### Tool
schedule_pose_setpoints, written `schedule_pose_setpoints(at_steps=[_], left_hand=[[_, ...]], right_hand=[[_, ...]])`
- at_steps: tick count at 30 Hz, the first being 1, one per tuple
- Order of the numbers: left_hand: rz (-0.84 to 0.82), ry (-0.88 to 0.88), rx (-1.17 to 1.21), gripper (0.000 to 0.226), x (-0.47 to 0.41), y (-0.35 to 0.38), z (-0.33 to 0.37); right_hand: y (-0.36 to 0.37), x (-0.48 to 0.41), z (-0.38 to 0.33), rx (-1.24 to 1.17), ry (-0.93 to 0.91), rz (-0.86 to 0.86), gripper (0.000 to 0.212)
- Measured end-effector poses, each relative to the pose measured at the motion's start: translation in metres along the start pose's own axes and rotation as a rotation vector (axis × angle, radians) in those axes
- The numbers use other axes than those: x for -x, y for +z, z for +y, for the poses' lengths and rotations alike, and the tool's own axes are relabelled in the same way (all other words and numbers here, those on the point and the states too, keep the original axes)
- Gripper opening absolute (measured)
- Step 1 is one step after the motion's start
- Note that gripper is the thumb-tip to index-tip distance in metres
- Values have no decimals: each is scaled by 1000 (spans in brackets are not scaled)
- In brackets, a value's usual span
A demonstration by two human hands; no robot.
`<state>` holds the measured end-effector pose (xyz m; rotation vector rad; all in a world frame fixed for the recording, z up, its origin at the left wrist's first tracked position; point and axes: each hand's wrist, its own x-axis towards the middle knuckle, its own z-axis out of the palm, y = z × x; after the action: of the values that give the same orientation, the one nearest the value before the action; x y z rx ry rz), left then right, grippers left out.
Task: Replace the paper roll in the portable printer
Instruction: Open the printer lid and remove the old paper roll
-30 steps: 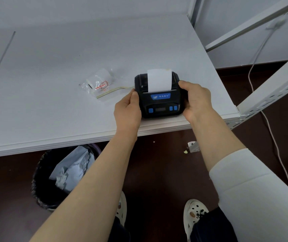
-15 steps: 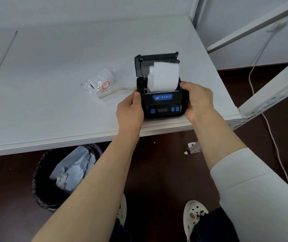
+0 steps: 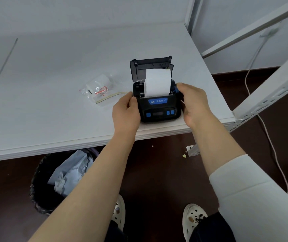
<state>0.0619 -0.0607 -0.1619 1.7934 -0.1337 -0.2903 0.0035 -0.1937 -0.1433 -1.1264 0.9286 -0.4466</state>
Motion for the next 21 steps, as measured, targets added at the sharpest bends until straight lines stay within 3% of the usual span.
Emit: schedule_pose_setpoints(at_steps=[4,12,18,21], left_hand=[[12,49,-58,38,1,-2,8],[-46,201,-305,44,-10,-1,22],[-194,285,-475,49,-30,4,30],[-203,275,-483,41,-29,5,33]], right_hand=[[2,6,-5,96,-87,25,35],[5,15,-13,168,-66,-33,16],[7,17,-17,179,-114,-86,38],[8,16,-13,200,-186,-61,26]])
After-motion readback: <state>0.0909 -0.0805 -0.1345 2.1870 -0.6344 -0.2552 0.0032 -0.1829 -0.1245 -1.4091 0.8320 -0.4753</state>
